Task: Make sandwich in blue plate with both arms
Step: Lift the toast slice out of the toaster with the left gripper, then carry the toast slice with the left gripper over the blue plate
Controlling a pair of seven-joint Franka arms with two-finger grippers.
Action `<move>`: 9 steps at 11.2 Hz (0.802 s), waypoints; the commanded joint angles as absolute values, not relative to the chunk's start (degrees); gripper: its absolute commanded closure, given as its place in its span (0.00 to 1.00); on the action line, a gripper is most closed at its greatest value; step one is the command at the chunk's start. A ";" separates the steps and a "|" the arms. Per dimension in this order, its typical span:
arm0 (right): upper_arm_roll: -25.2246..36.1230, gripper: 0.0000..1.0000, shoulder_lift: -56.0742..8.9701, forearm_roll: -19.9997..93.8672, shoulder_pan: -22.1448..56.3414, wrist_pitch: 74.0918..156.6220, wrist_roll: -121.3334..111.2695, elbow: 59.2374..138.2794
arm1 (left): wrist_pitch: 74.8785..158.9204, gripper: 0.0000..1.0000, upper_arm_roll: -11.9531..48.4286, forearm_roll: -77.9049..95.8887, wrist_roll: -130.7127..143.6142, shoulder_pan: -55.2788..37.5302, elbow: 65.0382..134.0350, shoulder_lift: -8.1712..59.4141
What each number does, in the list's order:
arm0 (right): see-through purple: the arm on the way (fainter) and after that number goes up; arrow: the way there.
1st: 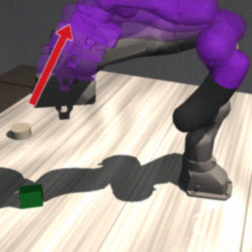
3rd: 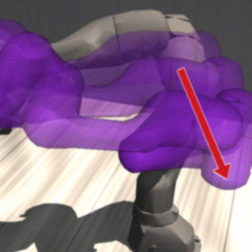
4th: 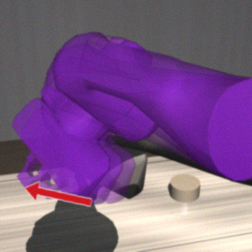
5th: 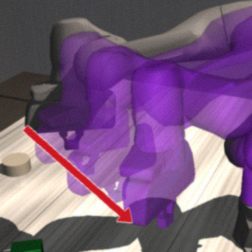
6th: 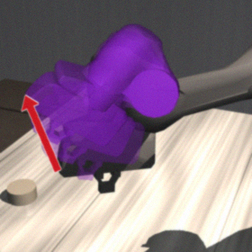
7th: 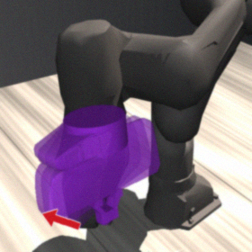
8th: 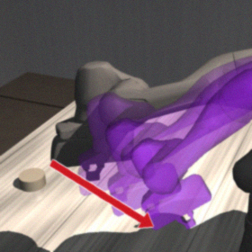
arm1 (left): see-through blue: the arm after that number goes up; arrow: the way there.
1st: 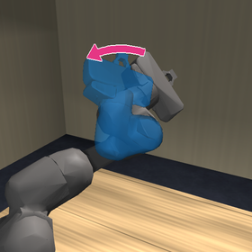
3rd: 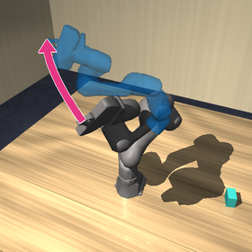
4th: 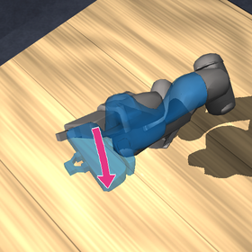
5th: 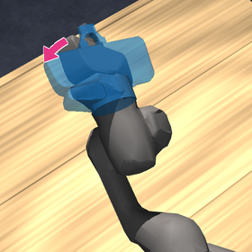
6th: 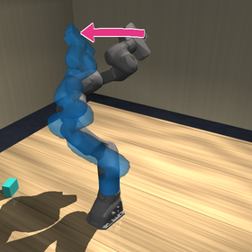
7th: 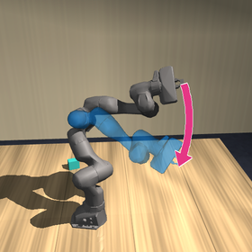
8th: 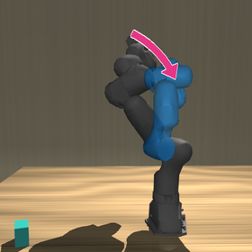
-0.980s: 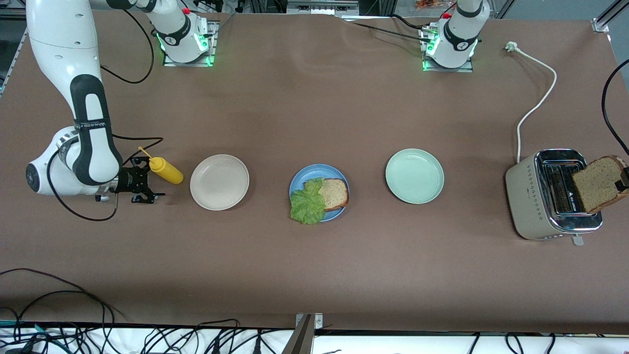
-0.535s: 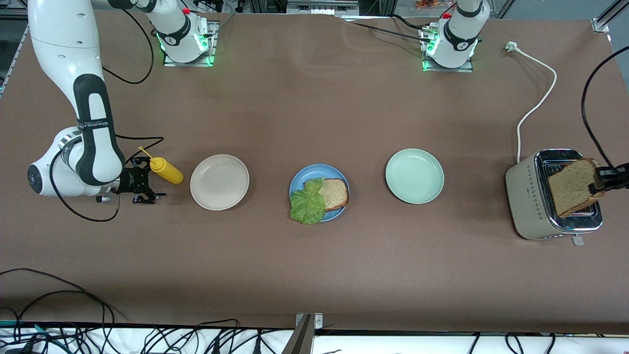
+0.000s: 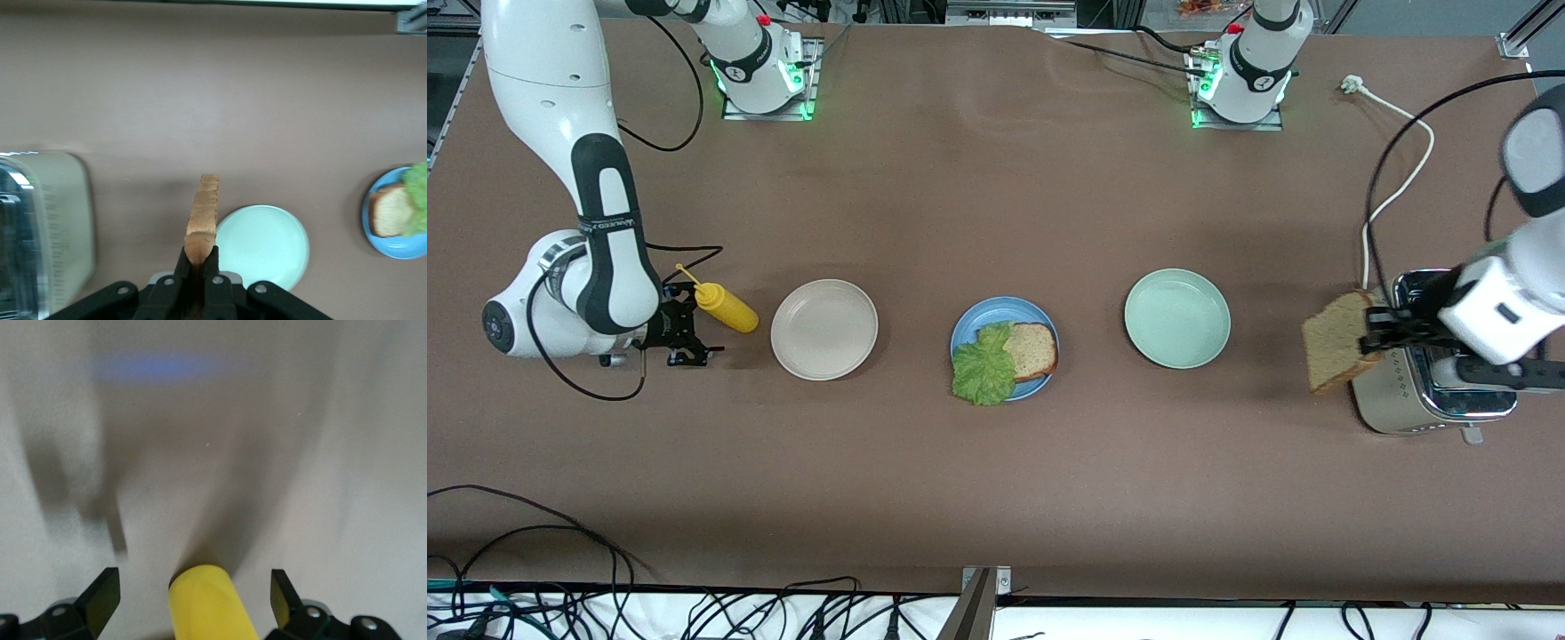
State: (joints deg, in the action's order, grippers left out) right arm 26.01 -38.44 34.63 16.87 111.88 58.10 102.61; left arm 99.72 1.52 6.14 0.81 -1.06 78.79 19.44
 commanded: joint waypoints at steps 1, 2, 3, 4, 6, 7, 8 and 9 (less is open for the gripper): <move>25.84 0.00 -39.11 31.38 17.75 113.37 62.22 102.22 | 98.88 1.00 6.57 7.38 5.45 -1.85 77.96 21.43; 25.58 0.00 -39.20 31.46 17.84 113.47 62.40 102.22 | 99.05 1.00 7.29 7.47 5.45 -1.93 77.96 22.14; 25.14 0.00 -39.20 31.55 17.84 113.47 62.40 102.22 | 99.14 1.00 7.64 7.56 5.45 -2.80 77.96 22.76; 25.14 0.00 -39.20 31.55 17.84 113.47 62.49 102.13 | 99.14 1.00 9.47 7.65 5.54 -2.99 77.96 23.98; 25.05 0.00 -39.20 31.12 17.84 113.55 62.49 102.13 | 100.10 1.00 13.08 8.08 9.11 -3.08 77.96 26.44; 25.05 0.00 -39.20 30.77 18.02 113.64 62.49 102.13 | 102.63 1.00 15.10 8.43 13.23 -3.08 77.96 27.33; 25.05 0.00 -39.20 30.59 18.10 114.51 62.49 102.30 | 104.31 1.00 16.94 8.35 16.93 -3.42 77.96 28.64; 25.05 0.00 -39.20 30.50 18.19 114.61 62.49 102.48 | 106.24 1.00 18.88 8.44 19.31 -3.78 77.96 30.31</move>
State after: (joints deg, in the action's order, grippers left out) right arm 25.25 -39.21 32.07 17.94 113.90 61.22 102.61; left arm 103.09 15.56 6.83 13.63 -3.26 79.10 27.15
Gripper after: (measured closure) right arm 0.000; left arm 0.907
